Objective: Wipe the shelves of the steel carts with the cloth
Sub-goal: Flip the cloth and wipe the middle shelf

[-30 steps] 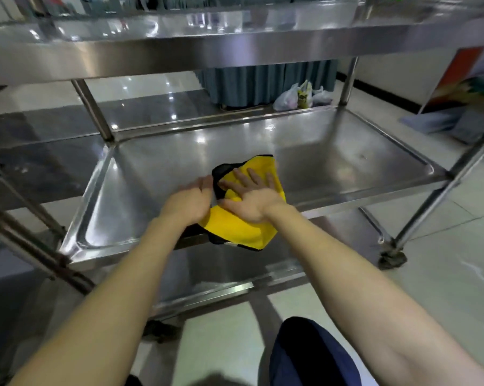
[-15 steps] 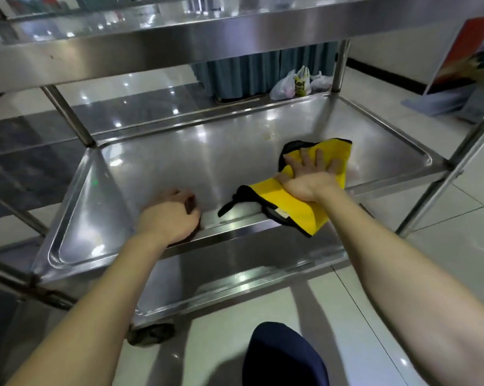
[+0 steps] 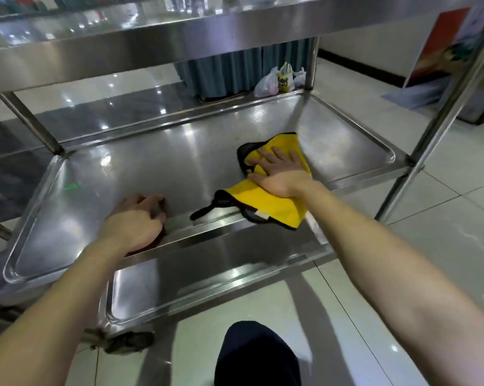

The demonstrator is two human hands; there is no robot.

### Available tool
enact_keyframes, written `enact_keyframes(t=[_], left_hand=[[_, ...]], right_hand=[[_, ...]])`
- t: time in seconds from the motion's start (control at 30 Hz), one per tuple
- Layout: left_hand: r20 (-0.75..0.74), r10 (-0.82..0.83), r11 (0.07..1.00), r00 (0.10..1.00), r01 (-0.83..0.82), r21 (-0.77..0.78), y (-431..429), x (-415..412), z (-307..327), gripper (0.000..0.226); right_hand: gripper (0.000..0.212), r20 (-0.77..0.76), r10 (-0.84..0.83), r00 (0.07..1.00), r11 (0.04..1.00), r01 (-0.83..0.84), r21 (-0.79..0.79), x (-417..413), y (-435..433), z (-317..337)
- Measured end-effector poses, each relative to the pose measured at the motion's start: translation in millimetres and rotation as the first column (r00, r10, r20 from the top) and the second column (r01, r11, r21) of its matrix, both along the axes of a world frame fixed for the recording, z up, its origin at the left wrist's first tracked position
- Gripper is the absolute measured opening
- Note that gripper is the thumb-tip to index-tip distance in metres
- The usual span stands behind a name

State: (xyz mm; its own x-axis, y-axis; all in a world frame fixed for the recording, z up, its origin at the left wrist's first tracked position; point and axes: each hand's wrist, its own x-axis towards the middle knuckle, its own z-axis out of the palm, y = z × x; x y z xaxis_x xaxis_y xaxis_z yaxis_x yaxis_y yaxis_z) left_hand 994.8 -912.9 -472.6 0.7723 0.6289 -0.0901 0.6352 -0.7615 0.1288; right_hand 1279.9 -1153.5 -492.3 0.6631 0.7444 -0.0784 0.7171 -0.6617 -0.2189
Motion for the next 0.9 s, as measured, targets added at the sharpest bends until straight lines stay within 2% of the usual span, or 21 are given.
enact_keyframes(t=[0.17, 0.33, 0.43, 0.53, 0.63, 0.8, 0.9], left_hand=[[0.004, -0.007, 1.0, 1.0, 0.007, -0.006, 5, -4, -1, 0.057], [0.05, -0.016, 1.0, 0.999, 0.016, 0.017, 5, -7, -10, 0.052], [0.066, -0.005, 1.0, 0.998, 0.005, 0.01, 3, -10, -12, 0.052], [0.053, -0.009, 1.0, 0.999, 0.01, -0.007, 0, -10, -11, 0.055], [0.065, -0.005, 0.999, 0.998, 0.008, -0.048, -3, -11, -7, 0.061], [0.069, -0.017, 0.999, 0.997, 0.019, -0.031, 0, -10, -9, 0.06], [0.069, -0.027, 1.0, 0.997, 0.028, -0.009, 4, -7, -12, 0.055]], right_hand=[[0.068, 0.002, -0.28, 0.96, 0.959, 0.28, -0.053, 91, -93, 3], [0.074, 0.024, -0.407, 0.913, 0.908, 0.407, -0.102, 84, -77, 1], [0.077, 0.037, -0.307, 0.951, 0.946, 0.31, -0.099, 38, -25, 2], [0.078, 0.015, -0.091, 0.996, 0.991, 0.092, -0.101, -36, 50, 1], [0.076, -0.005, 0.096, 0.995, 0.991, -0.096, -0.09, -99, 100, -4], [0.067, -0.005, 0.177, 0.984, 0.984, -0.177, -0.017, -83, 83, -1], [0.065, -0.002, 0.13, 0.992, 0.992, -0.13, -0.005, -39, 47, -2]])
